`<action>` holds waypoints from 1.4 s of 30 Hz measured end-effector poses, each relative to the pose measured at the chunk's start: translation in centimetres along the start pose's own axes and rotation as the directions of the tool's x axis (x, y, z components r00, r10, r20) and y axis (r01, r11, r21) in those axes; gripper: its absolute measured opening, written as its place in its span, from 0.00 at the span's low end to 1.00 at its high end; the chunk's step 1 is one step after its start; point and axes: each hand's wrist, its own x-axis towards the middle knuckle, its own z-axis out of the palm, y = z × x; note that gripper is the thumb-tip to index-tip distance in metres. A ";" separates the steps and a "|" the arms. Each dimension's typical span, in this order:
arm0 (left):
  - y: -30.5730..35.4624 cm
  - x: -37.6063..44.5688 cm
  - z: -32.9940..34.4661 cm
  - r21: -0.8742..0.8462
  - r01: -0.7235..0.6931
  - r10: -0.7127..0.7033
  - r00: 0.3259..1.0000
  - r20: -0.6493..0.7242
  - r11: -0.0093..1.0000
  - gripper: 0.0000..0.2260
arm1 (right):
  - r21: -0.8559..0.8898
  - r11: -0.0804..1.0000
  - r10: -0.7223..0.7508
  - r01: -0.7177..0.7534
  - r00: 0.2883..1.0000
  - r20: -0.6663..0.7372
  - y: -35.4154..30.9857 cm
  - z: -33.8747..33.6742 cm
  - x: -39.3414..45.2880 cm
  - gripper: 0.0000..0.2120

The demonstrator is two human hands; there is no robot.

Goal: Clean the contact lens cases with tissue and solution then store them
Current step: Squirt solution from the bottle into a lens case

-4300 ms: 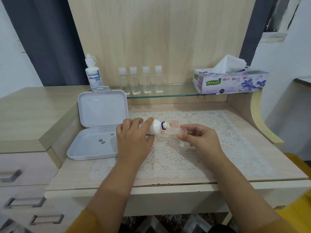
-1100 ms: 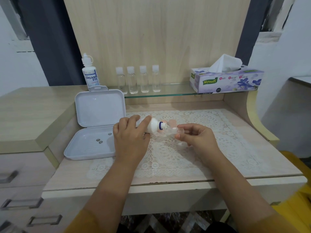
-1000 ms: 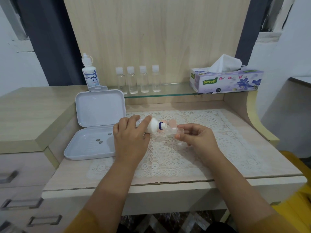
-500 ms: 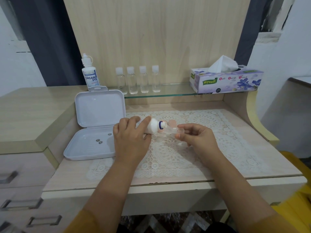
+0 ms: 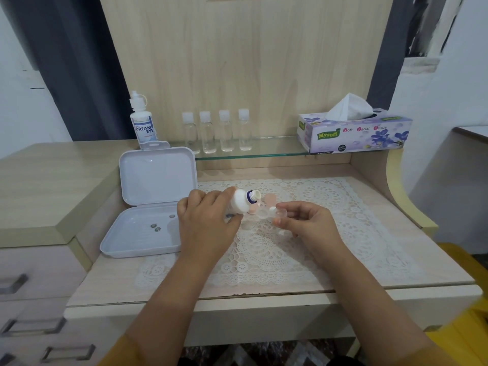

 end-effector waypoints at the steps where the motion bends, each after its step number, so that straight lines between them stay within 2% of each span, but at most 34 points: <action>1: 0.1 0.2 -0.1 -0.013 0.013 -0.013 1.000 0.011 1.000 0.21 | 0.009 1.000 -0.002 0.002 1.000 0.003 0.0 0.0 0.0 0.14; 6: 0.3 1.5 -0.6 -0.081 0.063 -0.051 0.989 0.135 0.995 0.17 | 0.018 1.000 -0.006 0.006 1.000 0.022 0.1 0.0 0.0 0.14; 11: 0.5 2.3 0.1 -0.086 -0.030 0.047 0.979 0.199 0.996 0.18 | 0.025 0.999 -0.023 0.023 0.999 0.030 0.3 0.0 0.2 0.14; 17: 1.1 2.3 0.8 -0.086 -0.131 0.145 0.973 0.180 0.988 0.20 | 0.043 0.999 -0.035 0.033 0.999 0.040 0.3 0.0 0.1 0.15; 26: 1.1 2.4 1.5 -0.050 -0.192 0.196 0.973 0.117 0.980 0.16 | 0.061 0.998 -0.036 0.034 0.998 0.041 -0.2 0.1 -0.2 0.12; 42: 1.1 2.8 1.4 -0.005 -0.244 0.243 0.965 0.094 0.970 0.16 | 0.072 0.997 -0.034 0.032 0.999 0.027 -0.7 0.3 -0.5 0.12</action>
